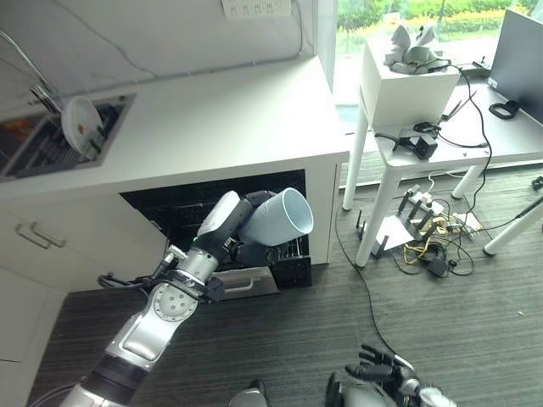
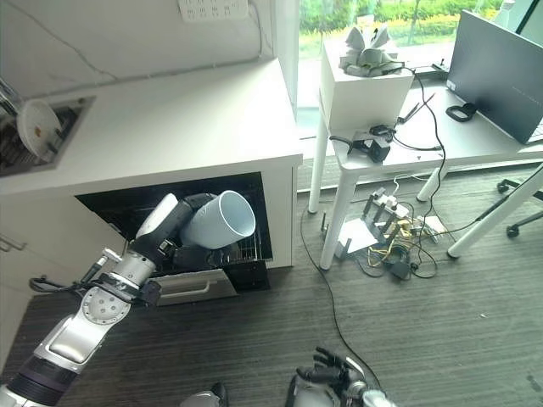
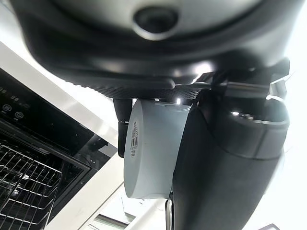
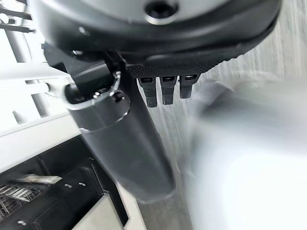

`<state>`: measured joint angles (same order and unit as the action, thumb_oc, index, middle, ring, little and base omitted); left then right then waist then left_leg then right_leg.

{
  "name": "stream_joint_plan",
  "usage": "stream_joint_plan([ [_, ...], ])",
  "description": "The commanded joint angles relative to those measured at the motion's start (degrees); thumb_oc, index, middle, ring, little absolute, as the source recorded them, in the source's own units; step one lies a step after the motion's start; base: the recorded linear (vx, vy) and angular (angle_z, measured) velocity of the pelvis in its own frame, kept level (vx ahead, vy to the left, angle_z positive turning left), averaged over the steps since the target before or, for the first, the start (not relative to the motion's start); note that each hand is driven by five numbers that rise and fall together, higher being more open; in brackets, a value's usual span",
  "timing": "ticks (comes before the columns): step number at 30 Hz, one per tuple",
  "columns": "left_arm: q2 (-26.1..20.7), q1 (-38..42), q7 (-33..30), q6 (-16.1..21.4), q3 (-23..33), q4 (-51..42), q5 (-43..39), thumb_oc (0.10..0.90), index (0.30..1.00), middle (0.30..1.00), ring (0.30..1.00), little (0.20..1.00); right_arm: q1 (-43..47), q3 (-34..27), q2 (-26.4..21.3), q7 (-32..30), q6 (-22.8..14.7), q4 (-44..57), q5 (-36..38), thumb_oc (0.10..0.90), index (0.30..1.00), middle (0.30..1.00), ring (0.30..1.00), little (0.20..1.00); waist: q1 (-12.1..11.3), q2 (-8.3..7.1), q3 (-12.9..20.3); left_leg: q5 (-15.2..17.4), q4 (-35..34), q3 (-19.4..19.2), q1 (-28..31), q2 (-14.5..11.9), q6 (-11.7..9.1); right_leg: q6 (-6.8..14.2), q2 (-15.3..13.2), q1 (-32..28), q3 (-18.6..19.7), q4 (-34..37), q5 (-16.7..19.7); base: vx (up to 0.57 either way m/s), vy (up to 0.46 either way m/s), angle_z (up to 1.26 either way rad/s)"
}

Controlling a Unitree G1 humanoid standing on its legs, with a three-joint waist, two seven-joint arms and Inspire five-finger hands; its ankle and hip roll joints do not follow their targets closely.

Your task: Place the dishes in the dishwasher.

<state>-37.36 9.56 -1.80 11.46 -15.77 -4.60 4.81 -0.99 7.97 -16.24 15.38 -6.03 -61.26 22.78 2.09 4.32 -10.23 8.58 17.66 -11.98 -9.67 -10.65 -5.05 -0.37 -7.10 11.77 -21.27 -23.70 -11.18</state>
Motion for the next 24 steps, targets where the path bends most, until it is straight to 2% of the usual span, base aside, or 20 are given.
stream_joint_plan([
  [1, -1.5, 4.51, -3.15, 5.16, 6.38, -5.23, -2.76, 0.4, 0.3, 0.3, 0.3, 0.3, -0.03, 0.27, -0.48, -0.22, -1.41, -0.7, 2.62, 0.8, 0.9, 0.9, 0.9, 0.9, -0.38, -1.12, 3.33, 0.91, -0.47, 2.72, -0.03, 1.16, -0.62, 9.22, -4.94, -6.36, 5.14, 6.51, 0.39, 0.0, 0.148, -0.09],
  [7, -1.93, 1.48, -3.62, 6.86, 9.48, -4.78, -1.68, 0.4, 0.3, 0.3, 0.3, 0.3, -0.62, -0.12, 0.04, -1.62, -1.34, 0.3, 2.63, 0.8, 0.9, 0.9, 0.9, 0.9, -1.9, -1.63, 4.22, 2.62, -0.47, 2.21, 0.88, 2.96, 0.53, 10.21, -6.77, -7.82, 3.4, 6.51, 0.33, 0.0, 0.165, -0.1],
  [9, -1.8, 0.09, -3.75, 7.9, 10.59, -4.57, -0.91, 0.4, 0.3, 0.3, 0.3, 0.3, -0.29, -0.23, 0.15, -2.32, -1.14, 0.24, 2.23, 0.8, 0.9, 0.9, 0.9, 0.9, -2.83, -1.97, 4.21, 3.82, -0.47, 3.31, 1.49, 4.77, 1.56, 10.74, -7.25, -8.21, 3.95, 6.51, 0.49, 0.01, 0.261, -0.01],
  [13, -1.37, -1.11, -3.78, 7.5, 11.85, -4.69, 0.25, 0.4, 0.3, 0.3, 0.3, 0.3, 0.43, -0.9, 0.3, -3.52, -0.57, -0.3, 2.26, 0.8, 0.9, 0.9, 0.9, 0.9, -3.97, -2.75, 4.54, 5.04, -0.47, 3.61, 2.08, 7.39, 3.79, 12.09, -8.92, -7.56, 4.77, 6.51, 2.02, -0.01, 0.268, -0.12],
  [14, -1.5, -1.21, -3.99, 7.65, 12.01, -4.38, 0.87, 0.4, 0.3, 0.3, 0.3, 0.3, 0.88, -1.37, 0.33, -4.85, 0.15, -0.66, 2.82, 0.8, 0.9, 0.9, 0.9, 0.9, -4.3, -3.1, 4.34, 5.7, -0.47, 3.77, 2.72, 8.66, 5.11, 12.7, -9.54, -7.48, 5.56, 6.51, 2.8, -0.02, 0.305, -0.18],
  [16, -1.66, -1.0, -4.13, 7.38, 11.91, -4.15, 0.95, 0.4, 0.3, 0.3, 0.3, 0.3, 0.9, -2.18, 0.28, -5.57, 0.7, -1.2, 3.24, 0.8, 0.9, 0.9, 0.9, 0.9, -4.18, -3.16, 4.06, 6.39, -0.47, 4.33, 3.44, 9.63, 5.95, 13.04, -9.42, -7.79, 6.66, 6.51, 2.98, 0.0, 0.242, -0.19],
  [19, -1.85, 0.34, -3.97, 6.73, 11.2, -3.27, 0.8, 0.4, 0.3, 0.3, 0.3, 0.3, 0.71, -3.97, -0.04, -6.7, 0.71, -3.27, 3.91, 0.8, 0.9, 0.9, 0.9, 0.9, -3.22, -3.06, 4.06, 6.89, -0.47, 5.35, 3.94, 10.86, 7.27, 12.76, -7.72, -8.06, 9.49, 6.51, 3.34, 0.05, 0.169, 0.01],
  [22, -2.05, 3.18, -3.76, 5.81, 8.72, -1.93, 0.66, 0.4, 0.3, 0.3, 0.3, 0.3, -0.1, -6.25, -0.33, -7.25, 0.38, -5.05, 4.94, 0.8, 0.9, 0.9, 0.9, 0.9, -1.03, -2.6, 3.99, 7.22, -0.47, 8.72, 4.02, 12.47, 8.96, 11.79, -3.27, -7.82, 14.49, 6.51, 5.49, 0.11, 0.127, 0.24],
  [24, -1.93, 4.87, -3.48, 5.01, 7.22, -1.34, 0.6, 0.4, 0.3, 0.3, 0.3, 0.3, -0.74, -7.13, -0.49, -7.3, 0.46, -4.63, 5.48, 0.8, 0.9, 0.9, 0.9, 0.9, 0.37, -2.21, 3.4, 7.8, -0.47, 10.04, 4.73, 12.92, 9.6, 11.39, -0.08, -6.65, 14.78, 6.51, 8.09, 0.1, 0.071, 0.75],
])
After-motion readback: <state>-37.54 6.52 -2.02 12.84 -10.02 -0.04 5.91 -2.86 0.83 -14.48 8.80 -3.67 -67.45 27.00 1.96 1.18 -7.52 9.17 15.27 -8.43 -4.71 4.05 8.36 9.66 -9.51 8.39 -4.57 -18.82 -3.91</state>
